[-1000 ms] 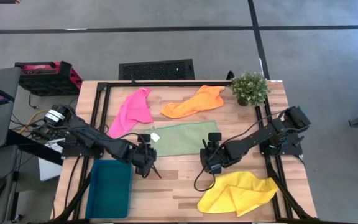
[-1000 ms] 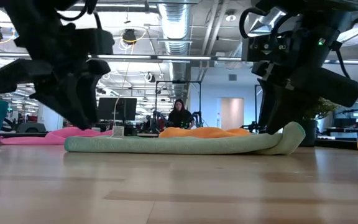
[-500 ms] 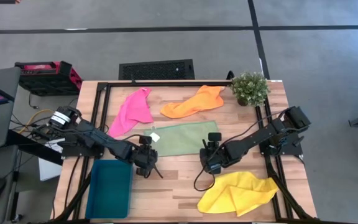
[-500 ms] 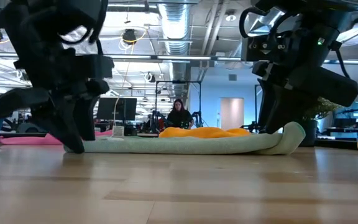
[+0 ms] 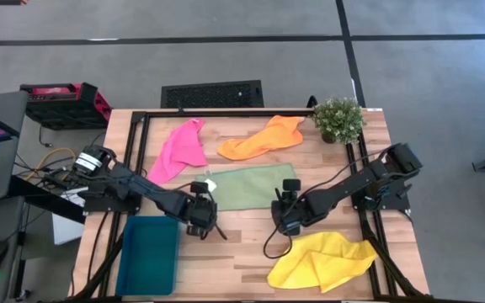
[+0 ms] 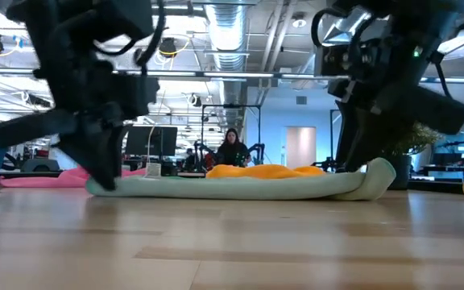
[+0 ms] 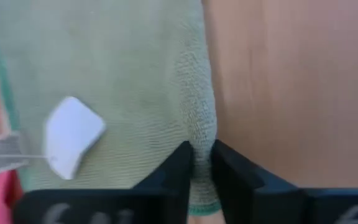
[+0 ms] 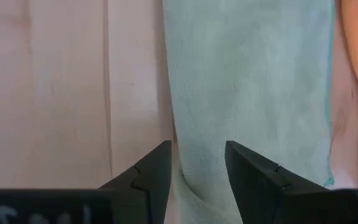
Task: Fold microfiber towels
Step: Fold the green microfiber towel
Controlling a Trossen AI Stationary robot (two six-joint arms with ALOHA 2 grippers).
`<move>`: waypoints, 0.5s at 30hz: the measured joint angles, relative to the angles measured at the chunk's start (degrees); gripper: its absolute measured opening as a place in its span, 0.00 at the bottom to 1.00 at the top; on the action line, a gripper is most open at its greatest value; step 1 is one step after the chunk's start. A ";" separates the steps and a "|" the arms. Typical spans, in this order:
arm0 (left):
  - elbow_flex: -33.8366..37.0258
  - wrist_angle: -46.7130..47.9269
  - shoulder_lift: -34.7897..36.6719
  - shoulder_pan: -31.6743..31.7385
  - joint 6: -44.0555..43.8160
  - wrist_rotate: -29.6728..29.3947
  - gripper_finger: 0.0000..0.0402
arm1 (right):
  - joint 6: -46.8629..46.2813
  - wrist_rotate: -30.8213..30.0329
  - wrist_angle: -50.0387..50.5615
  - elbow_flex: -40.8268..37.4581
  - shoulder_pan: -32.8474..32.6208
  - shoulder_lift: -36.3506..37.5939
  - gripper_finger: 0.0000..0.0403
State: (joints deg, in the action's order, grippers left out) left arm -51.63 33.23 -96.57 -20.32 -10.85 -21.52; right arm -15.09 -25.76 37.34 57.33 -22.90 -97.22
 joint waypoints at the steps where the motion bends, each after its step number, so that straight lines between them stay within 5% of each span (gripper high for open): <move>1: -0.80 1.11 0.06 0.18 -0.46 -0.14 0.05 | 0.00 -0.02 -0.12 0.09 -0.02 0.58 0.43; 8: -5.09 6.99 0.07 1.20 -0.80 -3.64 0.01 | -0.02 -0.04 0.11 0.30 -0.17 6.52 0.42; 15: -10.15 6.73 0.11 2.96 8.18 -4.76 0.00 | -0.76 -0.49 0.11 0.37 -0.35 12.21 0.41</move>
State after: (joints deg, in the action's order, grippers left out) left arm -61.78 39.96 -96.47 -17.36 -2.66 -26.28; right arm -15.85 -26.25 37.45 57.69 -23.25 -85.01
